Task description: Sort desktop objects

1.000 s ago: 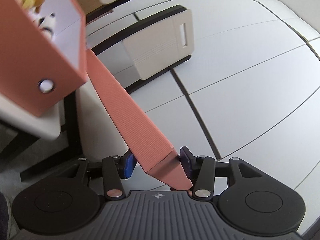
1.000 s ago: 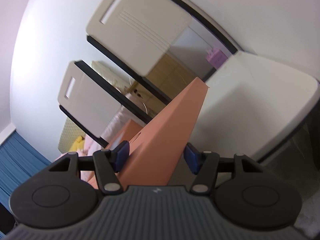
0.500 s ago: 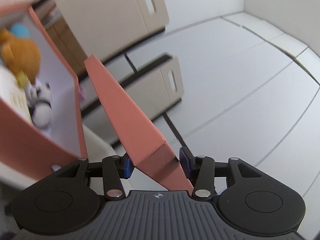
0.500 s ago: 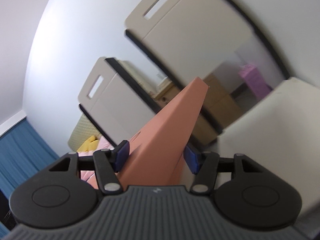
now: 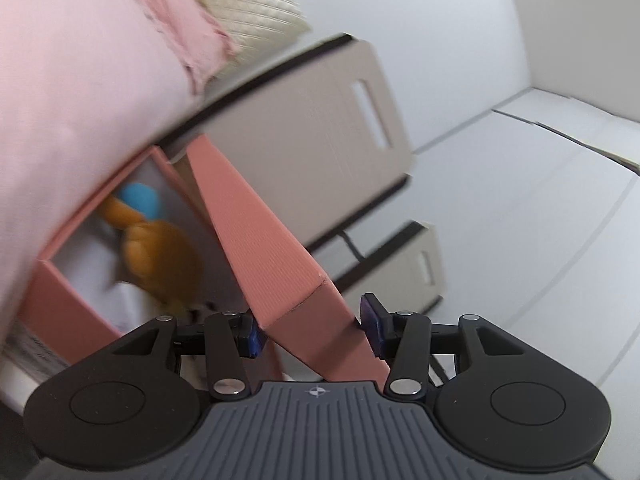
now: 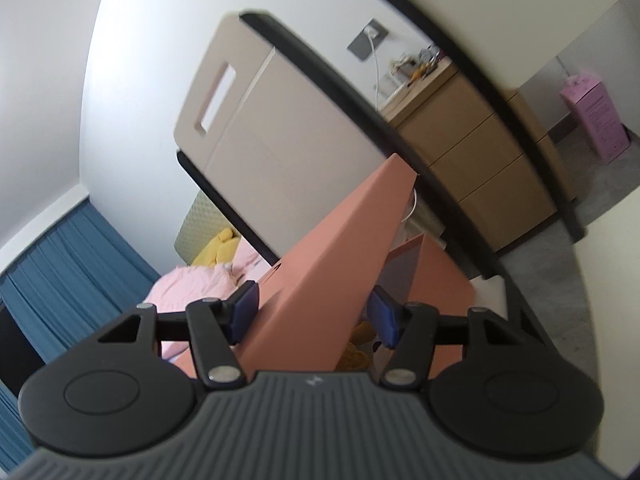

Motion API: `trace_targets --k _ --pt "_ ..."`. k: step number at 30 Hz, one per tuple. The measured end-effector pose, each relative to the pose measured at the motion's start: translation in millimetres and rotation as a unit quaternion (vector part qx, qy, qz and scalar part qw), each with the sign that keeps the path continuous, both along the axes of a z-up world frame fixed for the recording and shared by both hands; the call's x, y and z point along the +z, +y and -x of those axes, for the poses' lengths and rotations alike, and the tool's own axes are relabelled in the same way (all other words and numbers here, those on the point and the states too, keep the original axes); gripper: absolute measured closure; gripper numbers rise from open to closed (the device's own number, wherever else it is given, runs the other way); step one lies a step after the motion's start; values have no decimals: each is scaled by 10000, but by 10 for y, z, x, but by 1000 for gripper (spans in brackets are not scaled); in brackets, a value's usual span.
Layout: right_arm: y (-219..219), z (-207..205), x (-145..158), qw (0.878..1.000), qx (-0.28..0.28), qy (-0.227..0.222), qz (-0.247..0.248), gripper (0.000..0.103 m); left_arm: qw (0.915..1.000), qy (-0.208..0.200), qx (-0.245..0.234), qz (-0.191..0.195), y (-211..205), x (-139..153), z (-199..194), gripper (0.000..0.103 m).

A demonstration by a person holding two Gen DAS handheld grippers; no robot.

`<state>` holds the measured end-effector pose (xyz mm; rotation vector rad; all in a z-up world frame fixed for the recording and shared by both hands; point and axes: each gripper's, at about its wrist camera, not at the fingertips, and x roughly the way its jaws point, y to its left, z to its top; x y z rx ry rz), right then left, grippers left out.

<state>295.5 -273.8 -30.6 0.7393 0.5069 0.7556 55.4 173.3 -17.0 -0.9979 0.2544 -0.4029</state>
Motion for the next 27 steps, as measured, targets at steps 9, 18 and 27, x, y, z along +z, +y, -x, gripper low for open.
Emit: trace_targets --k 9,18,27 --pt "204 -146 -317 9995 -52 293 134 43 9987 422 40 -292 27 -186 -93 42" --pt "284 -72 -341 9993 -275 252 48 46 9920 756 -43 -1015 -180 -184 -108 30" --pt "430 84 -375 9979 -465 96 447 45 9455 407 -340 -3214 -934 -78 9 29"
